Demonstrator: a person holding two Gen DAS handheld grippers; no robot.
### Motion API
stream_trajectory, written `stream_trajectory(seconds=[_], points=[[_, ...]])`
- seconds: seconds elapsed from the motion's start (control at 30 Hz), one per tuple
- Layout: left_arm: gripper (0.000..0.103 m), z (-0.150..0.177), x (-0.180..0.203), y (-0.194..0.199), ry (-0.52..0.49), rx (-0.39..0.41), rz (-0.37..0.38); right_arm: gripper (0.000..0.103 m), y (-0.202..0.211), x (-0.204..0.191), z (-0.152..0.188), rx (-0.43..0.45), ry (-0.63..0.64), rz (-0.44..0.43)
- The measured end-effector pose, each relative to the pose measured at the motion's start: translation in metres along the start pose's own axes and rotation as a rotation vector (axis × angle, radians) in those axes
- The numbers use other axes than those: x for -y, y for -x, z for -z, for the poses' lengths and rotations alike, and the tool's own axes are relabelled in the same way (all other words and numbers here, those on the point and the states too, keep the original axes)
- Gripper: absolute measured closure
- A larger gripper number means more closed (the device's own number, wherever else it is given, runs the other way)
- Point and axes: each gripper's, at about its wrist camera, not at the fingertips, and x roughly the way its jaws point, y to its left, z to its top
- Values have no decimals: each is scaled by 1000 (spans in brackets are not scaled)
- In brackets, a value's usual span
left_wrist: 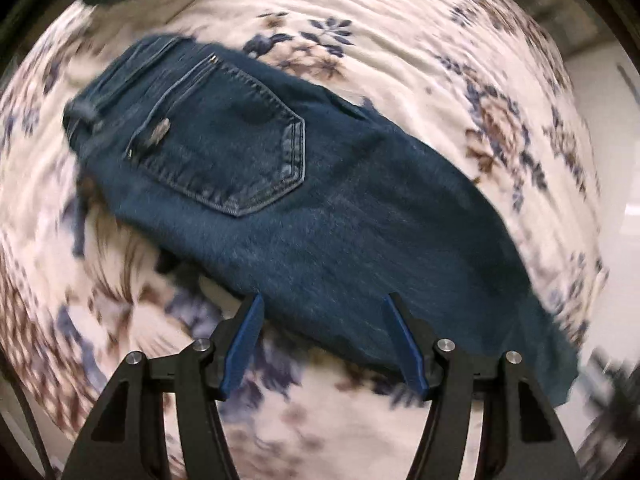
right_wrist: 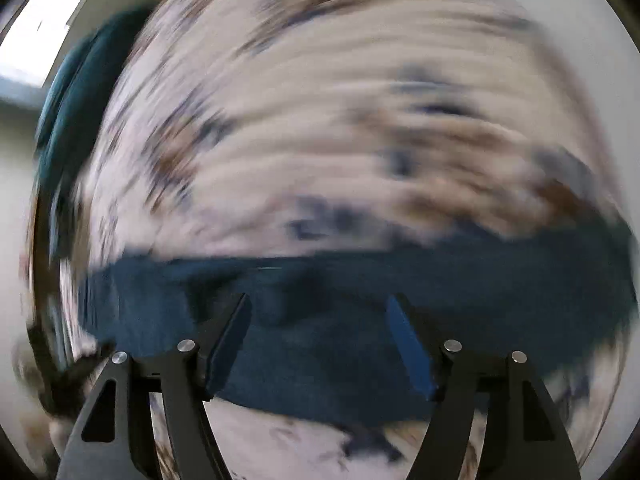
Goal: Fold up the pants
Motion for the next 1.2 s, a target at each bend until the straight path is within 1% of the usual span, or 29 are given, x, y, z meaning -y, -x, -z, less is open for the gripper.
stream_trajectory(seconds=[0.03,0.1,0.17,0.2,0.23,0.3,0.33,0.37,0.4,0.43,0.47,0.57,0.6,0.63,0.67,0.73,0.77,0.8,0.83,0.87,0.9,0.93,0.97,1.0,1.03,1.07,1.13,1.17,1.2], points=[[43,2,6,1,11,8,10,30,8,25,9,25,-108,-4],[43,11,27,-6,-21,9,3,30,21,91,29,88,-356,-1],[43,16,50,-13,-74,-8,9,30,21,139,43,113,-499,-6],[43,20,63,-16,-105,-7,13,30,17,158,46,135,-542,-8],[43,23,74,-20,-133,-2,13,30,11,171,44,148,-556,-13],[43,33,100,-26,-214,7,-2,32,5,191,33,182,-548,-36],[43,36,109,-29,-238,10,-4,33,-3,193,26,197,-546,-28],[43,39,118,-32,-266,11,-7,36,-9,197,18,216,-540,-18],[43,43,125,-36,-285,6,-11,56,-13,202,8,228,-532,-24],[43,45,127,-36,-291,0,-9,90,-17,205,1,208,-518,5],[43,48,130,-37,-295,-8,-8,91,-30,198,-6,186,-487,34],[43,54,135,-37,-304,-13,-11,92,-21,194,-10,246,-433,84],[43,55,136,-37,-309,-11,-15,92,-26,201,-7,234,-457,61],[43,56,138,-37,-313,-8,-17,90,-29,210,-5,204,-500,29],[43,57,139,-38,-319,-7,-20,89,-34,218,-2,183,-551,-15],[43,57,141,-40,-328,-11,-22,79,-30,233,5,189,-623,-116],[43,58,142,-42,-328,-13,-17,72,-29,238,6,198,-650,-200],[43,58,143,-42,-327,-12,-15,52,-29,241,8,223,-672,-302],[43,58,144,-43,-329,-12,-13,42,-28,242,10,236,-676,-346],[43,59,145,-44,-333,-14,-4,41,-32,240,11,234,-661,-381],[43,61,146,-45,-339,-18,3,41,-38,237,9,206,-638,-373],[42,61,149,-48,-349,-23,3,41,-46,235,7,182,-619,-387],[42,62,153,-52,-366,-33,0,41,-53,235,6,186,-614,-400],[42,62,156,-55,-379,-41,2,34,-60,236,3,203,-616,-443],[42,63,160,-59,-393,-47,-2,31,-62,237,-1,220,-614,-477],[42,63,164,-62,-409,-49,-11,31,-63,236,-4,227,-612,-491],[42,62,170,-64,-430,-38,-16,31,-58,230,-10,272,-566,-557],[41,62,174,-64,-445,-24,-20,31,-56,228,-10,286,-546,-567],[39,61,177,-65,-460,-19,-20,31,-61,227,-12,284,-540,-556]])
